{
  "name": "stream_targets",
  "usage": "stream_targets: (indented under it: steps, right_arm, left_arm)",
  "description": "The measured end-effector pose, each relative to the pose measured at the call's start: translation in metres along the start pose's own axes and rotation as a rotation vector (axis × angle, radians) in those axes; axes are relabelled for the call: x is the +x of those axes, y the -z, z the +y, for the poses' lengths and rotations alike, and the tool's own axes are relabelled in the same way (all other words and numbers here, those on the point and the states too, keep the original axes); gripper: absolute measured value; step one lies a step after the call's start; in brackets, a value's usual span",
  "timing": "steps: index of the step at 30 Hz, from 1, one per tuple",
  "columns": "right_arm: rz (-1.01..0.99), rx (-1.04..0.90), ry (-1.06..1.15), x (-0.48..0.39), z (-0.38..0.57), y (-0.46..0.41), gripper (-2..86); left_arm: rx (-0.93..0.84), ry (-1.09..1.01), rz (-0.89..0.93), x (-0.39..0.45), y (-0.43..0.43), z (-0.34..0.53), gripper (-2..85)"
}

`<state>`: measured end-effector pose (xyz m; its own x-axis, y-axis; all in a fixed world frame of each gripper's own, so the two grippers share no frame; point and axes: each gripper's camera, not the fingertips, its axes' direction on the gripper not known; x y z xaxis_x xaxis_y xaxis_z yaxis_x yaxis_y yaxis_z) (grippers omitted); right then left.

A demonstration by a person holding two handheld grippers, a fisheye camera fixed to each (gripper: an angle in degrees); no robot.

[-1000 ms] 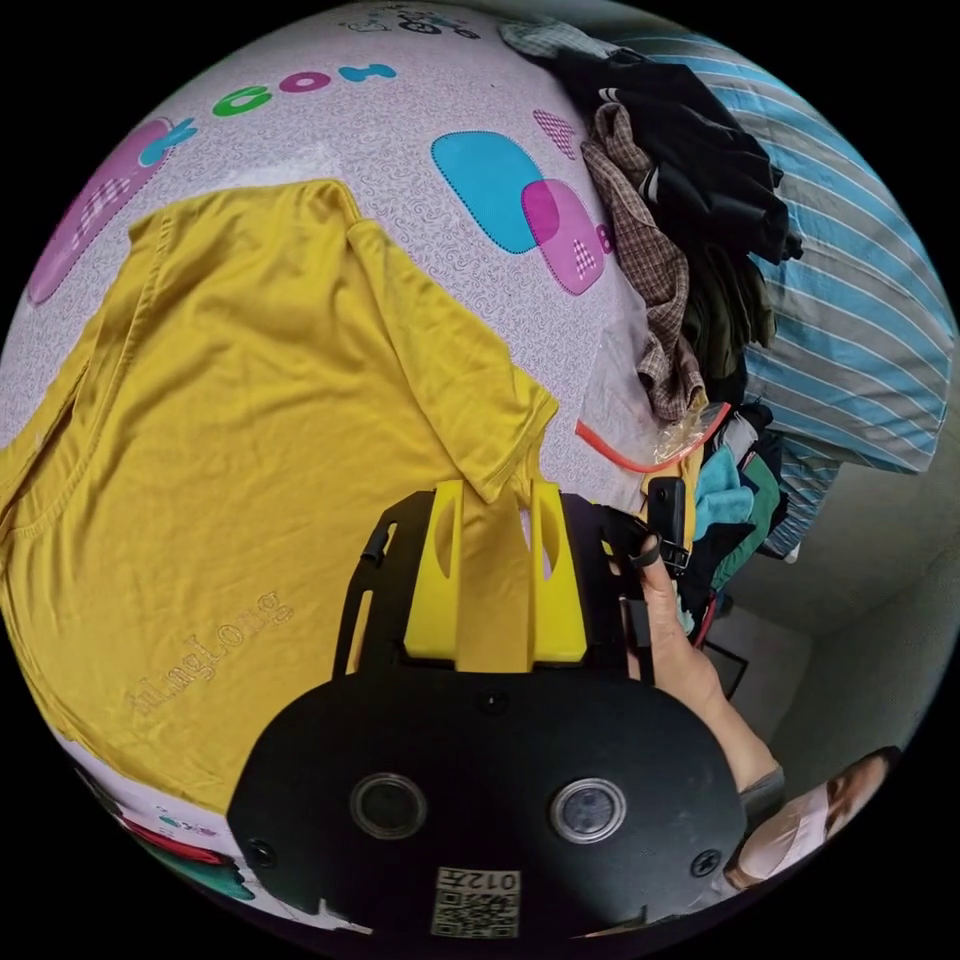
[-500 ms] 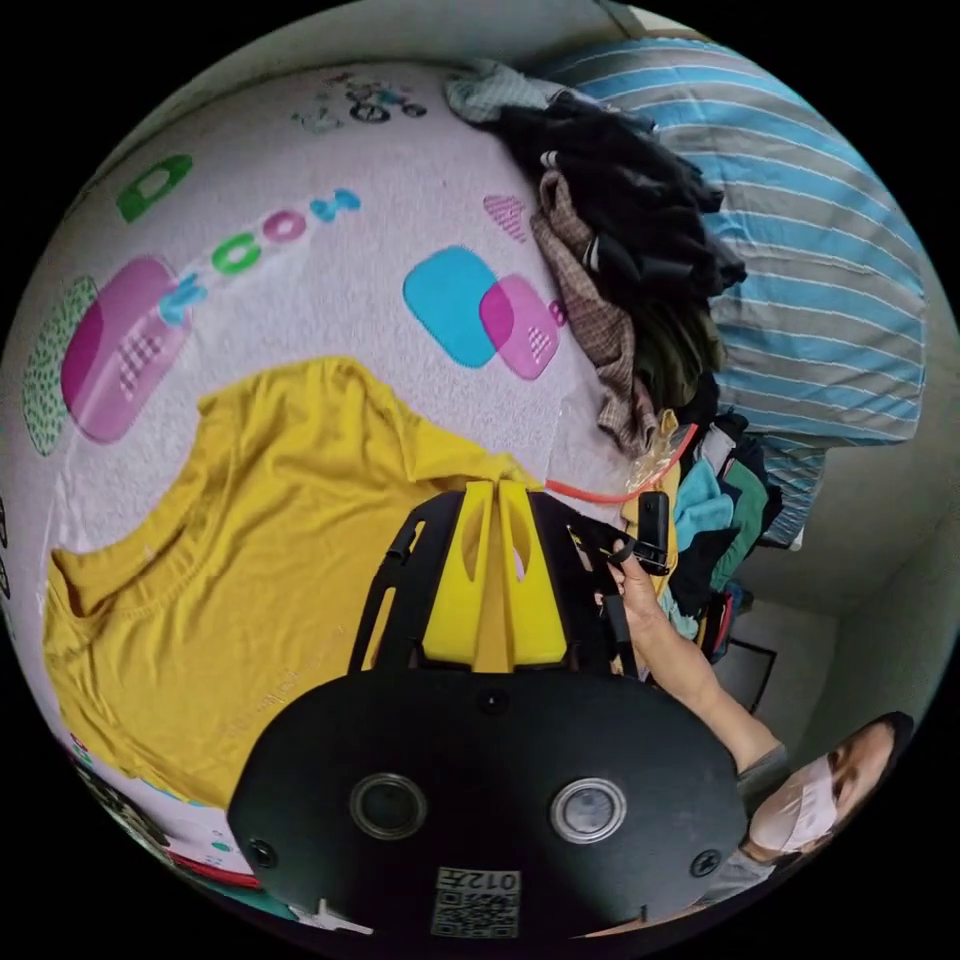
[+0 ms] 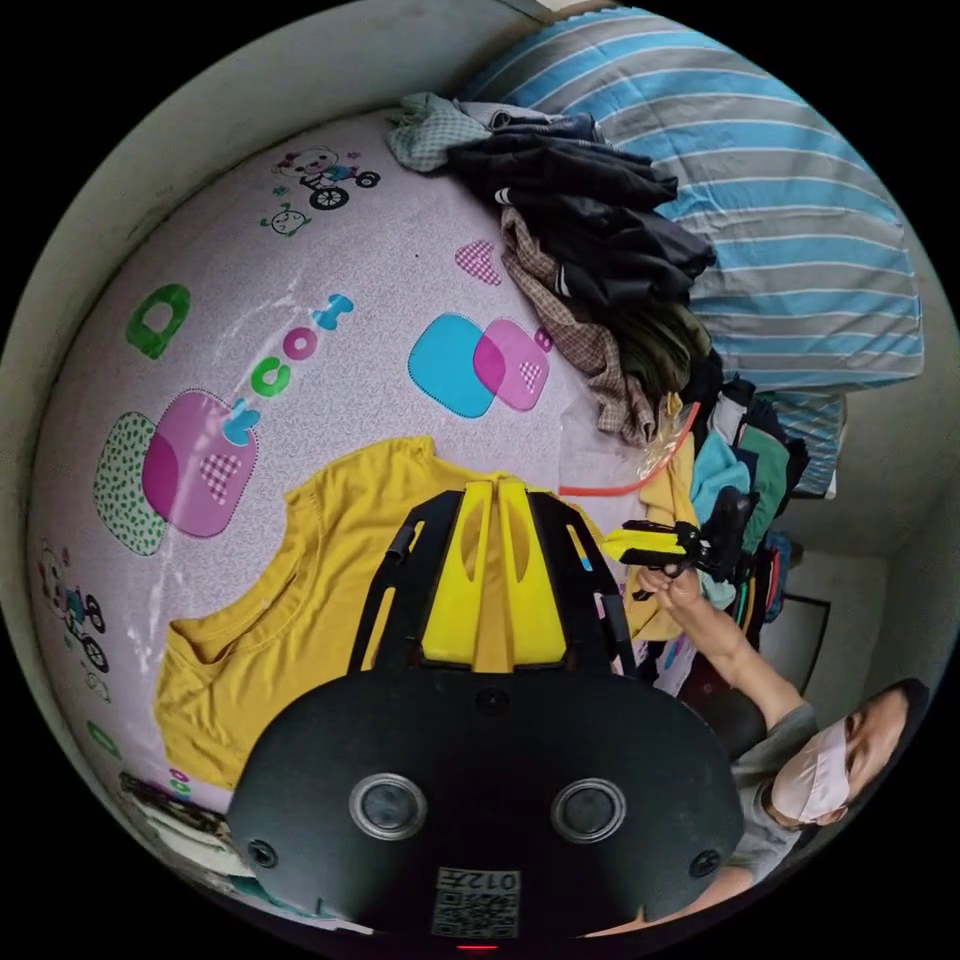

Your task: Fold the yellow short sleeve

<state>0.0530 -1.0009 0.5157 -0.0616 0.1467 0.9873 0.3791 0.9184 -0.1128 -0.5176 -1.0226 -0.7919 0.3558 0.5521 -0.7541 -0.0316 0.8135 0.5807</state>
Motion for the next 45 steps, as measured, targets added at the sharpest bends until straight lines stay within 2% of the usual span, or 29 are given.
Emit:
stream_targets:
  steps: [8,17,29,35,39,45]
  right_arm:
    - [0.075,-0.105,0.258,-0.109,0.061,-0.099,-0.2]
    - [0.185,-0.199,0.408,-0.167,0.120,-0.210,-0.1]
    - [0.248,-0.274,0.517,-0.194,0.180,-0.324,-0.1]
    - [0.294,-0.313,0.570,-0.195,0.199,-0.371,0.2]
    - [0.319,-0.355,0.555,-0.184,0.208,-0.404,0.8]
    - [0.316,-0.420,0.589,-0.179,0.221,-0.430,5.4]
  left_arm:
    - [-0.068,-0.015,-0.107,-0.003,0.011,0.014,0.0]
    - [-0.084,-0.053,-0.162,-0.019,0.010,0.046,0.0]
    - [-0.054,-0.012,-0.143,-0.066,-0.002,0.107,0.0]
    - [-0.122,0.009,-0.262,-0.083,-0.019,0.130,0.0]
    - [-0.145,0.095,-0.306,-0.100,-0.037,0.147,0.1]
    - [-0.129,0.197,-0.363,-0.125,-0.044,0.182,0.6]
